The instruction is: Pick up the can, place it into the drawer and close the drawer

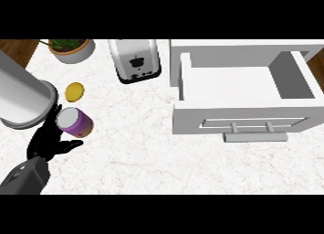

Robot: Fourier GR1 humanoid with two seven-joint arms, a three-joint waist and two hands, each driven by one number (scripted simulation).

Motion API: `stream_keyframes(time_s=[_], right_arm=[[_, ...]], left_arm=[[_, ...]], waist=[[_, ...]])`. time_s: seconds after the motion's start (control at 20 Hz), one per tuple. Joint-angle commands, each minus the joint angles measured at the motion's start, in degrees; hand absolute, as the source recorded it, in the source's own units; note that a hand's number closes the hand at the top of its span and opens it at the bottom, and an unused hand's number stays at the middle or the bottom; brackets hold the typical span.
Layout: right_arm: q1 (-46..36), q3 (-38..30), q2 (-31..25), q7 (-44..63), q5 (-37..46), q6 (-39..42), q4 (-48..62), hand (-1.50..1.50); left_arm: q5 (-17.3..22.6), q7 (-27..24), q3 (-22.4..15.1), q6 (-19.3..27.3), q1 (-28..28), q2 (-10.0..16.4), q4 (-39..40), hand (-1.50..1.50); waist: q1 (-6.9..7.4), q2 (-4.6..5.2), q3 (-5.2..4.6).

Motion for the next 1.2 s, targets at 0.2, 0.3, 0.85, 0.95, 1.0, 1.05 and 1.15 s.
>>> stream_keyframes(time_s=[0.2, 0.3, 0.85, 0.95, 1.0, 1.05, 1.15], right_arm=[[6.0, -0.3, 1.2, 1.8, -4.8, -0.3, -6.6, -1.50], [-2.2, -2.2, -3.4, 4.8, -4.6, -2.5, -0.8, -1.50], [2.3, -4.0, 0.1, 0.4, -5.2, 3.8, 2.3, -1.50], [3.3, -5.3, -0.3, 2.1, -6.0, 2.4, -0.5, -1.50], [3.6, -2.6, 1.2, 4.7, -6.4, -0.8, -4.3, -1.50], [1.7, -4.6, 0.1, 3.0, -5.9, 0.4, -2.1, -1.50], [2.6, -3.0, 0.7, 6.9, -6.6, -1.7, -7.6, -1.50]], left_arm=[[2.0, 2.4, 1.3, -1.7, -5.4, -0.7, 3.7, 1.50], [2.0, 4.5, 0.2, -8.3, -4.5, 0.7, 2.6, 1.50], [2.9, -1.2, -1.5, 1.7, -4.0, -10.9, -5.6, 1.50], [4.1, -2.2, -1.4, 3.7, -0.4, -13.1, -10.1, 1.50], [3.6, -1.7, -2.5, 5.5, -1.4, -14.1, -12.8, 1.50], [3.6, 0.4, -3.4, 7.9, -0.3, -15.8, -16.3, 1.50], [4.8, 3.4, -4.3, 7.6, 0.9, -16.1, -21.6, 1.50]], waist=[[-0.62, -0.05, 0.00], [0.42, -0.09, 0.04], [0.72, -0.46, 0.17], [1.34, -0.72, 0.20], [1.29, -0.66, 0.17], [1.86, -0.86, 0.23], [1.48, -0.63, 0.16]])
